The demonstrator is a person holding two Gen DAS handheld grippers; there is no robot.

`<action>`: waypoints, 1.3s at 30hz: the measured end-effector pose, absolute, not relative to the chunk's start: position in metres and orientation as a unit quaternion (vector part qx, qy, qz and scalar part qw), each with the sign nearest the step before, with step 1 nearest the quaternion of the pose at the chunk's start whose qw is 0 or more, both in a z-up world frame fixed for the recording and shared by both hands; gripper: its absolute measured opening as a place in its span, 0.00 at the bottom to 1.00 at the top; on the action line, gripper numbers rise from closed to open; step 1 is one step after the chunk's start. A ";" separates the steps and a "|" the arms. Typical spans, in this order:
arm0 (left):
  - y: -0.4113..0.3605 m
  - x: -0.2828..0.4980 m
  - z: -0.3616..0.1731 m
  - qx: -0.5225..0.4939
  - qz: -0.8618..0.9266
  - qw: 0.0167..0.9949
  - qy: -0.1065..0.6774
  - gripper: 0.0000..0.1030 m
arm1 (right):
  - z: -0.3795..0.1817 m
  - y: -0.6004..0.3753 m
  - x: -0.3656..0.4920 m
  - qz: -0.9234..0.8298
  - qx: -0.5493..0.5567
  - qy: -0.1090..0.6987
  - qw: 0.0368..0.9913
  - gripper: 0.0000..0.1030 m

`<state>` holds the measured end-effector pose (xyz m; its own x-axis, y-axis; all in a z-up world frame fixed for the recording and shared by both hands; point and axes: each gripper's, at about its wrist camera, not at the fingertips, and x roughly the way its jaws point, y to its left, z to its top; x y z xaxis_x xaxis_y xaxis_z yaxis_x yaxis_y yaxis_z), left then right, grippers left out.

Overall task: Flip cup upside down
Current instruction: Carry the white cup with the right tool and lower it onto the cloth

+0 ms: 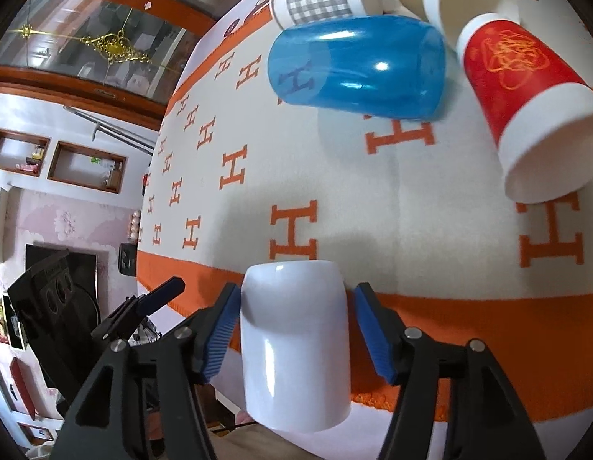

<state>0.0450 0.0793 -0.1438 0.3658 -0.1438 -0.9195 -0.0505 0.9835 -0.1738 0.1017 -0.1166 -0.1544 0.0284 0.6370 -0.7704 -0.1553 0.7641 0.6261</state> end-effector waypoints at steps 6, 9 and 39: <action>0.080 0.047 -0.152 -0.095 -0.033 0.814 0.572 0.86 | -0.157 -0.109 0.103 0.295 0.167 0.648 0.682 0.64; 0.081 0.048 -0.155 -0.099 -0.034 0.810 0.577 0.86 | -0.161 -0.105 0.103 0.303 0.162 0.659 0.669 0.64; 0.078 0.045 -0.131 -0.116 -0.016 0.840 0.530 0.86 | -0.098 -0.105 0.106 0.252 0.067 0.431 0.864 0.56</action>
<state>0.0449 0.0780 -0.1306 0.4387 -0.1496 -0.8861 -0.0958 0.9727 -0.2116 0.1062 -0.1052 -0.0978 0.5003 0.4934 -0.7116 -0.3784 0.8637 0.3329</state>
